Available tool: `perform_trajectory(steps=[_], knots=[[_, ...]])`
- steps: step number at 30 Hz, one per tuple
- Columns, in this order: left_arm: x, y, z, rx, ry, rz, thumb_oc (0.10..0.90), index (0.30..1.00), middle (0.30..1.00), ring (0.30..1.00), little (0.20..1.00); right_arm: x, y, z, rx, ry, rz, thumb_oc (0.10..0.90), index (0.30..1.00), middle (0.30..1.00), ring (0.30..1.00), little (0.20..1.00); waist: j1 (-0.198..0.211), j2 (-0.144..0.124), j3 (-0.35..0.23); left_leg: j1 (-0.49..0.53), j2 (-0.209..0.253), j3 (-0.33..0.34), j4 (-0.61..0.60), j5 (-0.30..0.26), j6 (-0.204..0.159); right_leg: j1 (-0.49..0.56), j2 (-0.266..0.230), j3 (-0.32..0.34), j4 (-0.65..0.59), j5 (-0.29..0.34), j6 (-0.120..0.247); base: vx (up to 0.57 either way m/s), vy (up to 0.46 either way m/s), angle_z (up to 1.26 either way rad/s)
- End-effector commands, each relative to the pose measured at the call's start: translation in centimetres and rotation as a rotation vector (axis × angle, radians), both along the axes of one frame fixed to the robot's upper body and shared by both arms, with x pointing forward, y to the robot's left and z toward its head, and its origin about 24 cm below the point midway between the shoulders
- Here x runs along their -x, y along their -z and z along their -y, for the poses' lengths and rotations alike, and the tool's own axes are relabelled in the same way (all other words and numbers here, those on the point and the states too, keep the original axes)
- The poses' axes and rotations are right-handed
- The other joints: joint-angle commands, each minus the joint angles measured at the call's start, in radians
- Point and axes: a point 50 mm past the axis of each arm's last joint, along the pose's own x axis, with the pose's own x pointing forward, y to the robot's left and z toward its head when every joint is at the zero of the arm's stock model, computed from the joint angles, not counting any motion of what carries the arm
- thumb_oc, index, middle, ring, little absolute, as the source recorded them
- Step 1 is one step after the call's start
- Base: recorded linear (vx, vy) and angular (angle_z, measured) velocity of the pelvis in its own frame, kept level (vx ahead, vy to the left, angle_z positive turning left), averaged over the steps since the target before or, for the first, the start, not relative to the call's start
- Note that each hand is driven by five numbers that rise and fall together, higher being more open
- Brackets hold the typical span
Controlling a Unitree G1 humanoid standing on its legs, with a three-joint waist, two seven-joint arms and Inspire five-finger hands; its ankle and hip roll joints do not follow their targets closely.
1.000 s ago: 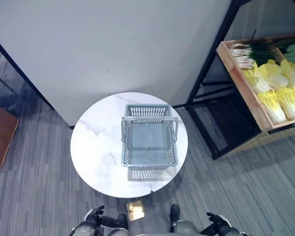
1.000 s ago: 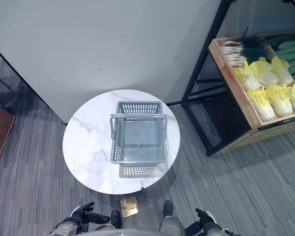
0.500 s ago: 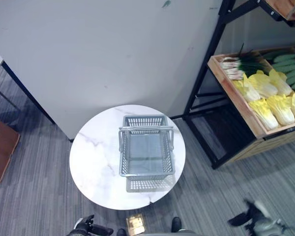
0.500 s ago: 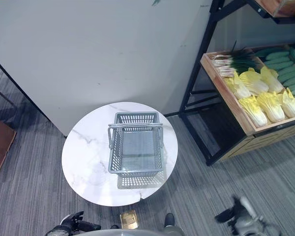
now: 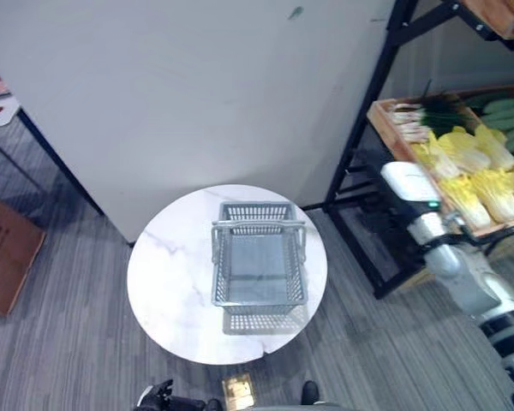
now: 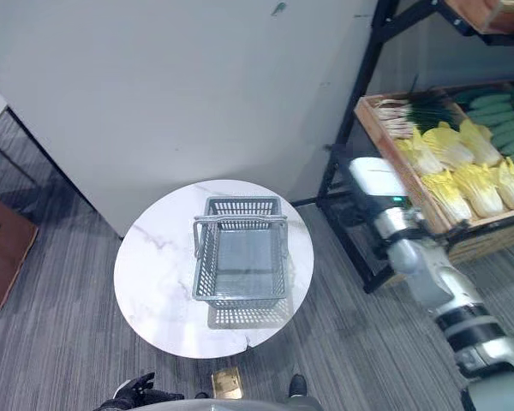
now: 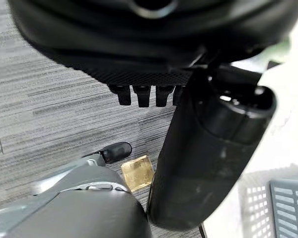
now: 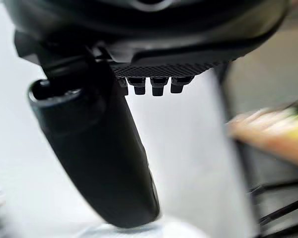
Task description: Get the vegetables into the basket
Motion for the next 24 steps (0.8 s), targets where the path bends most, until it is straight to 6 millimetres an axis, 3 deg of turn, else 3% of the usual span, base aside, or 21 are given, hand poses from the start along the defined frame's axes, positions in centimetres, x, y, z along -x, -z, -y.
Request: perform_trajectory(steps=[1, 3, 4, 5, 6, 7, 8, 9, 15, 24], knots=[[-0.4, -0.5, -1.7, -0.064, 0.05, -0.035, 0.9, 1.0, 1.0, 1.0, 1.0, -2.1, -4.5, -2.1, -0.103, -0.076, 0.145, 0.9, 1.0, 1.0, 1.0, 1.0, 0.036, -0.051, -0.007, -0.023, 0.047, -0.017, 0.002, 0.002, -0.047, 0.001, -0.144, -0.016, -0.001, 0.073, 0.125, 0.01, 0.005, 0.11], [-0.2, -0.4, -1.6, -0.061, 0.049, -0.039, 0.9, 1.0, 1.0, 1.0, 1.0, -2.8, -4.7, -3.5, -0.074, -0.12, 0.135, 0.9, 1.0, 1.0, 1.0, 1.0, 0.042, -0.051, -0.004, -0.023, 0.046, -0.02, 0.002, 0.003, -0.048, 0.003, -0.144, -0.018, -0.001, 0.072, 0.124, 0.0, 0.005, 0.13], [-0.3, -0.4, -1.6, -0.057, 0.029, -0.029, 0.9, 1.0, 1.0, 1.0, 1.0, -3.8, -4.1, -5.3, -0.177, -0.147, 0.064, 0.9, 1.0, 1.0, 1.0, 1.0, 0.053, -0.049, 0.002, -0.025, 0.045, -0.025, 0.002, 0.004, -0.049, 0.006, -0.144, -0.023, -0.001, 0.07, 0.122, 0.11, 0.008, 0.12], [-12.6, -7.3, -7.6, -0.208, 0.003, 0.207, 0.9, 1.0, 1.0, 1.0, 1.0, -4.4, -3.2, -7.2, -0.193, -0.191, -0.037, 0.9, 1.0, 1.0, 1.0, 1.0, 0.013, -0.039, -0.032, -0.012, 0.05, -0.011, 0.002, 0.002, -0.057, 0.008, -0.139, -0.013, -0.001, 0.069, 0.126, 0.08, 0.016, 0.07], [-5.0, -2.1, -3.4, -0.109, 0.027, 0.055, 0.9, 1.0, 1.0, 1.0, 1.0, -4.1, -3.2, -7.7, -0.247, -0.202, -0.014, 0.9, 1.0, 1.0, 1.0, 1.0, 0.028, -0.051, -0.008, -0.009, 0.051, -0.011, 0.002, -0.001, -0.053, 0.015, -0.141, -0.015, -0.001, 0.065, 0.122, 0.06, 0.005, 0.14], [-1.0, -0.5, -1.4, -0.061, 0.061, -0.023, 0.9, 1.0, 1.0, 1.0, 1.0, -3.8, -2.9, -7.1, -0.27, -0.191, -0.004, 0.9, 1.0, 1.0, 1.0, 1.0, 0.05, -0.053, 0.0, -0.013, 0.052, -0.02, 0.002, 0.0, -0.052, 0.016, -0.14, -0.019, -0.001, 0.062, 0.119, -0.05, 0.005, 0.12], [-1.0, -0.5, -1.4, -0.061, 0.061, -0.024, 0.9, 1.0, 1.0, 1.0, 1.0, -3.8, -2.9, -7.1, -0.27, -0.191, -0.005, 0.9, 1.0, 1.0, 1.0, 1.0, 0.05, -0.054, -0.003, -0.017, 0.051, -0.021, 0.002, 0.003, -0.051, 0.013, -0.141, -0.019, -0.001, 0.064, 0.119, -0.07, -0.049, -0.04], [1.9, 0.0, -1.2, -0.056, 0.051, -0.085, 0.9, 1.0, 1.0, 1.0, 1.0, -4.6, -3.1, -5.4, -0.197, -0.124, -0.017, 0.9, 1.0, 1.0, 1.0, 1.0, 0.089, -0.064, 0.007, -0.036, 0.049, -0.044, 0.002, 0.01, -0.053, 0.014, -0.141, -0.034, -0.001, 0.062, 0.118, -0.05, -0.054, -0.05], [2.0, -0.1, -1.6, -0.071, 0.074, -0.078, 0.9, 1.0, 1.0, 1.0, 1.0, -5.8, -2.8, -5.2, -0.092, -0.078, -0.006, 0.9, 1.0, 1.0, 1.0, 1.0, 0.127, -0.064, 0.03, -0.06, 0.045, -0.072, 0.002, 0.017, -0.052, 0.015, -0.144, -0.058, -0.001, 0.061, 0.118, -0.03, -0.019, 0.15], [1.1, -0.2, -1.4, -0.08, 0.082, -0.048, 0.9, 1.0, 1.0, 1.0, 1.0, -6.9, -2.8, -5.8, -0.078, -0.04, -0.008, 0.9, 1.0, 1.0, 1.0, 1.0, 0.143, -0.065, 0.043, -0.071, 0.049, -0.081, 0.002, 0.023, -0.052, 0.012, -0.143, -0.066, -0.001, 0.059, 0.114, 0.0, -0.003, 0.02]])
